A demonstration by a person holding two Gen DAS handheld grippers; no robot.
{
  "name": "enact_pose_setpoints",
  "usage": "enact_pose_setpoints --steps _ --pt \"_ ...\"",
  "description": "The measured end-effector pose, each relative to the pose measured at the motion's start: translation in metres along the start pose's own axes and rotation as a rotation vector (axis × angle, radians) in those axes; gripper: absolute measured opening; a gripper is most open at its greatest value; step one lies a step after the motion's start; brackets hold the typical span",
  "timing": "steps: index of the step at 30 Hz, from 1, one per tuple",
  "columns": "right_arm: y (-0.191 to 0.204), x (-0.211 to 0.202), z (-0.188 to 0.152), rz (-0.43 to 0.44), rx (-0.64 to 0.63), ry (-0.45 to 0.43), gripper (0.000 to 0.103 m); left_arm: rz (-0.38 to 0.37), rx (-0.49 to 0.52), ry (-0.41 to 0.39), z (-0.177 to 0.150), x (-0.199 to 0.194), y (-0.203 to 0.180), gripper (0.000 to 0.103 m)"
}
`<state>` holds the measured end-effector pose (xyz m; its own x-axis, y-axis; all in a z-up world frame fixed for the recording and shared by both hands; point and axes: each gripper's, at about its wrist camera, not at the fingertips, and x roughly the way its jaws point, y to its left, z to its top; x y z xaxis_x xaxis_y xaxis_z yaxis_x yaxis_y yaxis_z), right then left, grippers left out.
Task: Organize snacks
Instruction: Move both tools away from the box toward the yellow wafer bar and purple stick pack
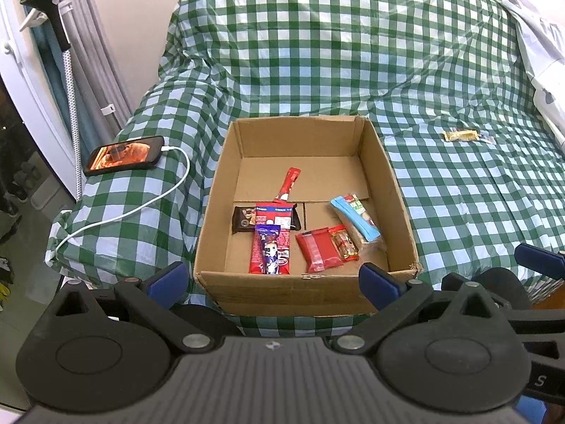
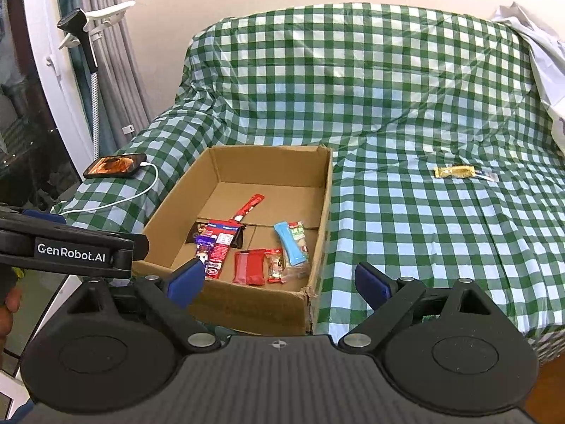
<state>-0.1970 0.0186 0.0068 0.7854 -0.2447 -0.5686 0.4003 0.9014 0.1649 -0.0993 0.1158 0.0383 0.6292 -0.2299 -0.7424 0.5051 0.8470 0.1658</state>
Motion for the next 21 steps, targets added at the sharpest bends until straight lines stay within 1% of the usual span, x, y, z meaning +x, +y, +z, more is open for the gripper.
enact_pose_setpoints --steps 8,13,17,21 --pt "-0.016 0.016 -0.001 0.0 0.033 0.039 0.093 0.002 0.026 0.042 0.006 0.02 -0.014 0.103" --pt "-0.032 0.027 -0.001 -0.006 0.07 0.061 0.093 0.004 0.061 0.073 0.014 0.035 -0.03 0.103" --pt "-0.05 0.034 0.0 -0.022 0.112 0.075 0.093 -0.017 0.096 0.107 0.024 0.049 -0.048 0.103" --pt "-0.074 0.041 0.003 -0.057 0.159 0.079 0.093 -0.039 0.116 0.14 0.038 0.066 -0.068 0.103"
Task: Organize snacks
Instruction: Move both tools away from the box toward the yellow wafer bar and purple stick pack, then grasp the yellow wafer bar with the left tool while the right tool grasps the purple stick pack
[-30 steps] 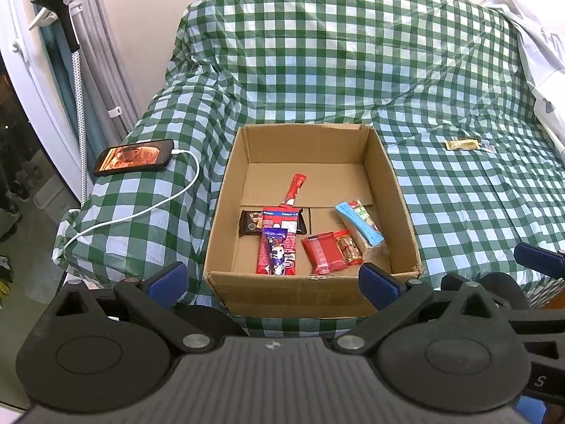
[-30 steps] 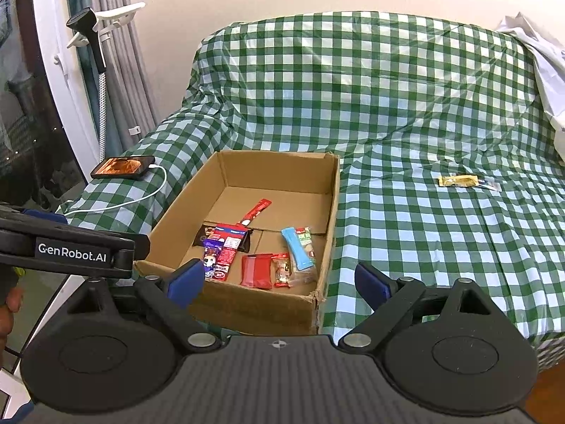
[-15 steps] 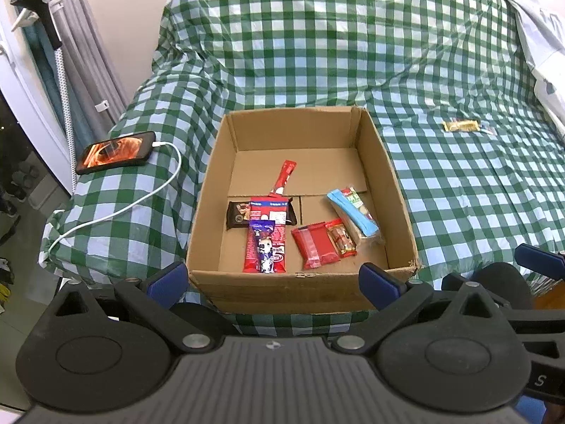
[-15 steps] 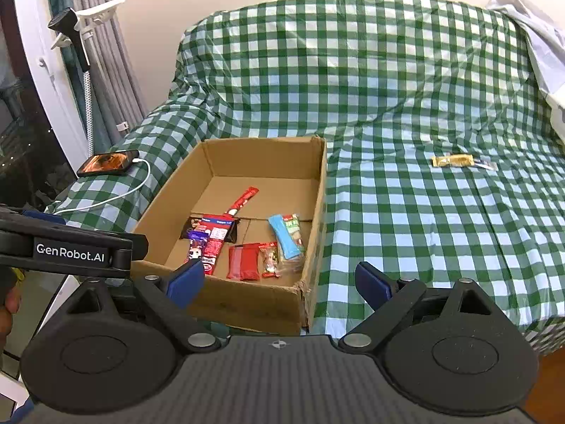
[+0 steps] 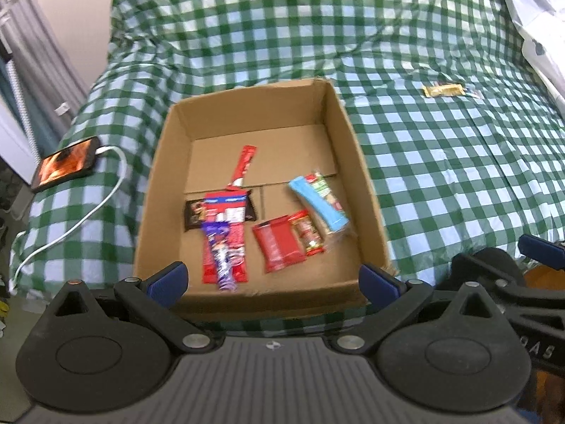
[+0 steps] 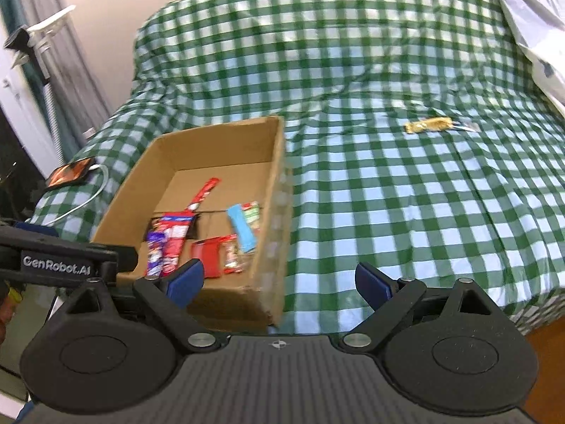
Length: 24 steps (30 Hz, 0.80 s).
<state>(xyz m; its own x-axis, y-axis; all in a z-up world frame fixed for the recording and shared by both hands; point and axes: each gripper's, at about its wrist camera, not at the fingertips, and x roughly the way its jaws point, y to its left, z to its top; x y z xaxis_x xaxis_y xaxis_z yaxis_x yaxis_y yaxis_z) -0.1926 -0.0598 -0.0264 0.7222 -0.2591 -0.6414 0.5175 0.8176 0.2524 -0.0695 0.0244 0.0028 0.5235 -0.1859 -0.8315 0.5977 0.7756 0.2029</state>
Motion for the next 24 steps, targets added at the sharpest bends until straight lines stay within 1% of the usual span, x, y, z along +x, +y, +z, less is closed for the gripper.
enact_pose_setpoints --steps 3,8,13,15,20,24 --pt "-0.023 0.008 0.005 -0.038 0.046 -0.004 0.093 -0.011 0.025 0.009 0.018 0.01 -0.015 0.103" --pt "-0.069 0.027 0.015 -0.11 0.12 -0.01 0.093 -0.023 0.072 0.005 0.057 0.031 -0.046 0.103" --pt "-0.122 0.046 0.035 -0.187 0.15 -0.033 0.093 -0.054 0.133 0.005 0.109 0.06 -0.087 0.103" --pt "-0.149 0.056 0.047 -0.208 0.155 -0.047 0.093 -0.075 0.168 -0.006 0.133 0.074 -0.107 0.103" --pt "-0.228 0.086 0.082 -0.274 0.132 -0.121 0.094 -0.131 0.273 -0.042 0.195 0.119 -0.164 0.103" --pt "-0.278 0.134 0.117 -0.342 0.07 -0.17 0.094 -0.169 0.317 -0.077 0.247 0.177 -0.215 0.103"
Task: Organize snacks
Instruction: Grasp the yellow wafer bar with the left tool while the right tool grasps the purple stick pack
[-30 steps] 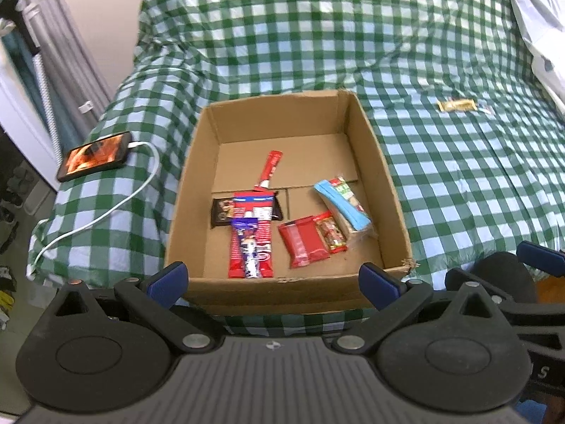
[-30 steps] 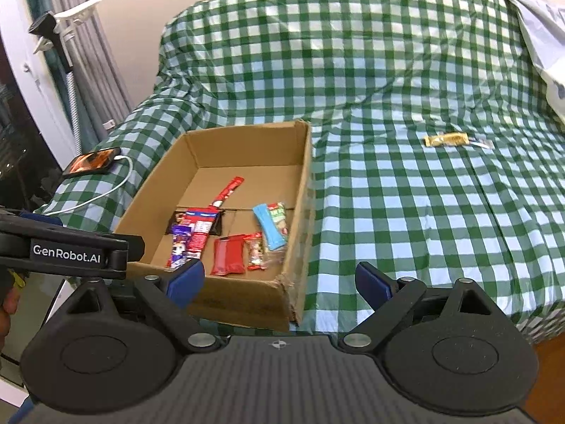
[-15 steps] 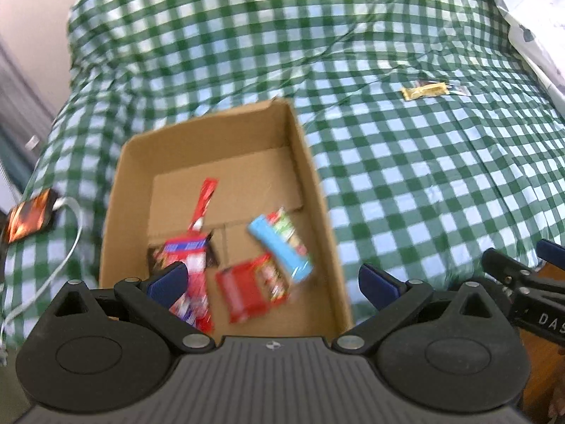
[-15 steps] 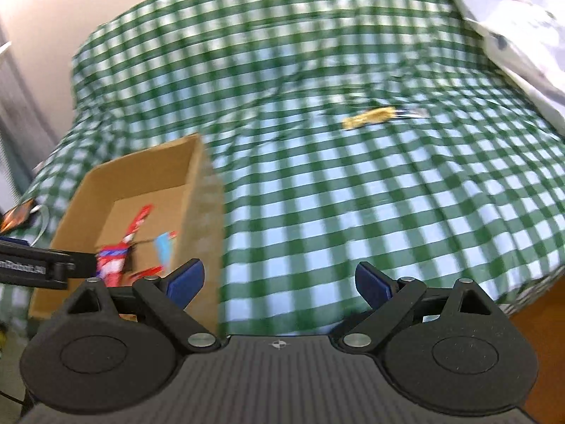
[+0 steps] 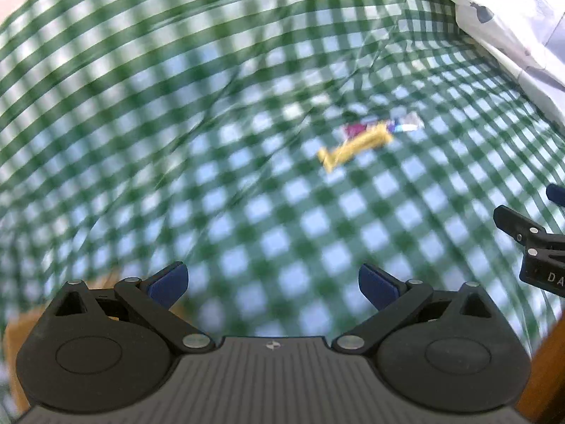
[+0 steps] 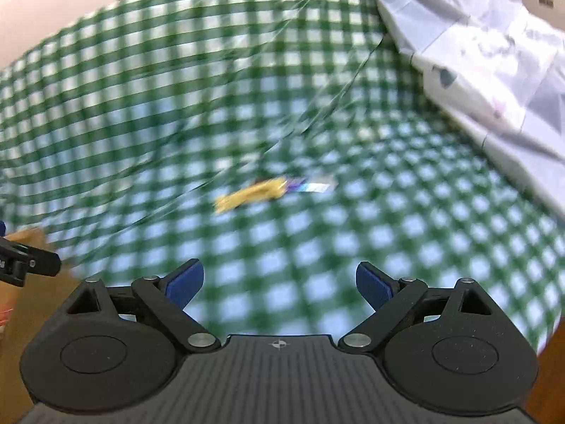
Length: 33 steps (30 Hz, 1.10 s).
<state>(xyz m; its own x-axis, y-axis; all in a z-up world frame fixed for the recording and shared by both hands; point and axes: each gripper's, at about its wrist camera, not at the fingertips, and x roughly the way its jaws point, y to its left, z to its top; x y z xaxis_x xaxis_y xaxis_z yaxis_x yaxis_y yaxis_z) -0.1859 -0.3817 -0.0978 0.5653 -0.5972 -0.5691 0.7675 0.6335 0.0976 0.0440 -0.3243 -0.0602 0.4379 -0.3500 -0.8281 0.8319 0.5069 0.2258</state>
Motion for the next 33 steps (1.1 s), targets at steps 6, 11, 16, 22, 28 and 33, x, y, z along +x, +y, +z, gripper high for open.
enact_pose_setpoints --steps 6,11,16,22,28,33 --pt "-0.024 0.125 0.028 -0.028 -0.168 0.007 0.094 -0.011 0.149 -0.031 0.064 0.105 -0.034 0.103" --pt "-0.033 0.209 0.038 0.05 -0.268 0.045 0.094 -0.083 0.232 -0.006 0.096 0.175 -0.056 0.103" --pt "-0.025 0.266 0.049 0.137 -0.366 0.082 0.094 -0.121 0.288 0.036 0.116 0.22 -0.077 0.103" --pt "-0.008 0.298 0.062 0.203 -0.469 0.078 0.096 -0.146 0.324 0.043 0.126 0.24 -0.081 0.102" --pt "0.002 0.308 0.072 0.307 -0.472 0.107 0.058 -0.269 0.169 0.083 0.129 0.235 -0.057 0.012" --pt "0.01 0.273 0.043 0.235 -0.46 0.061 0.024 -0.297 0.026 0.099 0.1 0.208 -0.029 0.012"
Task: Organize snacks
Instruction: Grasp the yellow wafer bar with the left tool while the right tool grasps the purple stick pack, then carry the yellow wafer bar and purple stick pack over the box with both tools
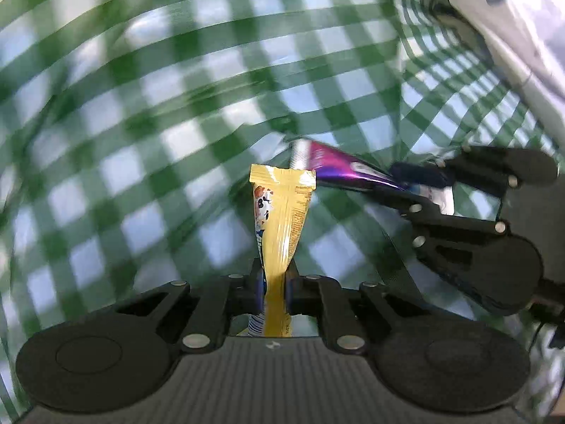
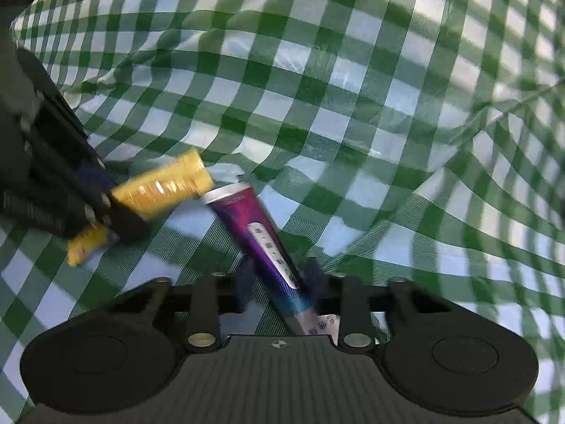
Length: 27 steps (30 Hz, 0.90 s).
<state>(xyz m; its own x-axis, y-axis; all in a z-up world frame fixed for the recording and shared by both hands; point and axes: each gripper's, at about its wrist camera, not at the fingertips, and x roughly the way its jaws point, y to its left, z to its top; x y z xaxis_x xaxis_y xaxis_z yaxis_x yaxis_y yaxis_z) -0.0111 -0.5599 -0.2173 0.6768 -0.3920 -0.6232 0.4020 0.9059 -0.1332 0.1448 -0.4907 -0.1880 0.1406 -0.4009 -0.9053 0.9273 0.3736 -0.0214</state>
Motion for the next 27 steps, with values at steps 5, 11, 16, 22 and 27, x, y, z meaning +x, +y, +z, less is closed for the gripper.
enact_pose_setpoints --steps 5,11,16,22,27 --pt "0.008 -0.031 -0.019 -0.094 0.114 0.021 0.017 -0.028 -0.057 0.009 -0.048 -0.046 0.003 0.012" --pt "-0.012 -0.046 -0.022 -0.163 0.345 0.081 0.0 -0.025 -0.148 -0.03 -0.088 -0.112 0.011 0.012" --pt "0.02 -0.104 -0.04 -0.09 0.443 0.034 0.0 -0.01 -0.189 -0.086 -0.131 -0.176 0.007 0.012" --pt "0.007 -0.101 -0.016 -0.155 0.397 0.022 0.054 0.007 -0.246 -0.113 -0.155 -0.214 0.018 0.012" --pt "-0.008 -0.054 -0.013 -0.188 0.302 0.121 0.061 0.019 -0.247 -0.117 -0.152 -0.211 0.027 0.012"
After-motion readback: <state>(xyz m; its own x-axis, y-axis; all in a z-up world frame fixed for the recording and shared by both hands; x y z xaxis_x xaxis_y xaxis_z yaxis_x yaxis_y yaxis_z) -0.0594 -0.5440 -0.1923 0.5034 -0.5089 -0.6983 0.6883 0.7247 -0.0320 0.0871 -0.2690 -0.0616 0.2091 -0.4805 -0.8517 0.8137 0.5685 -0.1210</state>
